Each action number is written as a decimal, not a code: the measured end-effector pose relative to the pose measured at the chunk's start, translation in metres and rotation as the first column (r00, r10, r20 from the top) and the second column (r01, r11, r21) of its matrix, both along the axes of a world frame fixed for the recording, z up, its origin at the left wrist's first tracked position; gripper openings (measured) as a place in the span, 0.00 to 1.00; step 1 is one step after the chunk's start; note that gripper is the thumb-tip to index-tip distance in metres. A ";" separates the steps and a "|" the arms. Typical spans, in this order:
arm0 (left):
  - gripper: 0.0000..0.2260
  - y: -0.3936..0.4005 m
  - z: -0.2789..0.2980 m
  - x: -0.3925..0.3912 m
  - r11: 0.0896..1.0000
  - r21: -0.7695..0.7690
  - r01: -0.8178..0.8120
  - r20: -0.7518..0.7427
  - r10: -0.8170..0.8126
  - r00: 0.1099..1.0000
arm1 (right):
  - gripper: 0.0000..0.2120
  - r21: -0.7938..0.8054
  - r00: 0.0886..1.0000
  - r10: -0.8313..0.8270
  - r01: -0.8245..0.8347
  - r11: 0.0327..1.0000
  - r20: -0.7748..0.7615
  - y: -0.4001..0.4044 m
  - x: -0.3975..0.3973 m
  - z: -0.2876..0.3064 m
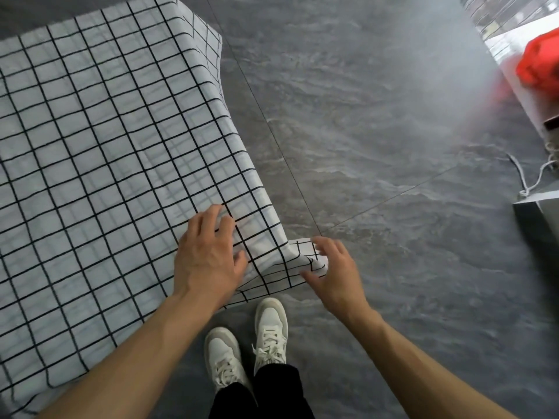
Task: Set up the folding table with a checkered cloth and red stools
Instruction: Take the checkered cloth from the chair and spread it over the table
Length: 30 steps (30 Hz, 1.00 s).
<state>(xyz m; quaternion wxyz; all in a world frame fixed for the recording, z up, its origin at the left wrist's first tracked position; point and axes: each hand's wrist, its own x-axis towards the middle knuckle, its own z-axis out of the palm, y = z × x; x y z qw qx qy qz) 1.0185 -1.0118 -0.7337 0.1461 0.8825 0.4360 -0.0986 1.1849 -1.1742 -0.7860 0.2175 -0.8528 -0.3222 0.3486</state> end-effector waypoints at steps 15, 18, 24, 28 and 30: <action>0.25 -0.001 0.003 0.002 0.996 -0.070 -0.060 0.075 0.065 0.995 | 0.49 0.035 0.717 0.584 -0.642 0.766 0.381 0.055 -0.020 0.039; 0.27 0.003 0.008 -0.002 0.990 -0.132 -0.046 0.126 0.063 0.990 | 0.52 -0.056 0.576 0.707 -0.758 0.650 0.411 0.073 -0.039 0.039; 0.49 0.001 -0.002 -0.033 0.973 -0.157 0.169 -0.009 -0.173 0.985 | 0.45 -0.204 0.526 0.756 -0.752 0.627 0.389 0.080 -0.048 0.024; 0.50 -0.007 -0.021 -0.060 0.978 -0.053 0.201 -0.067 -0.204 0.977 | 0.48 -0.273 0.468 0.778 -0.752 0.599 0.419 0.076 -0.048 0.018; 0.50 -0.006 -0.027 -0.076 0.986 -0.008 0.167 -0.086 -0.168 0.982 | 0.48 -0.323 0.428 0.802 -0.755 0.570 0.416 0.078 -0.048 0.017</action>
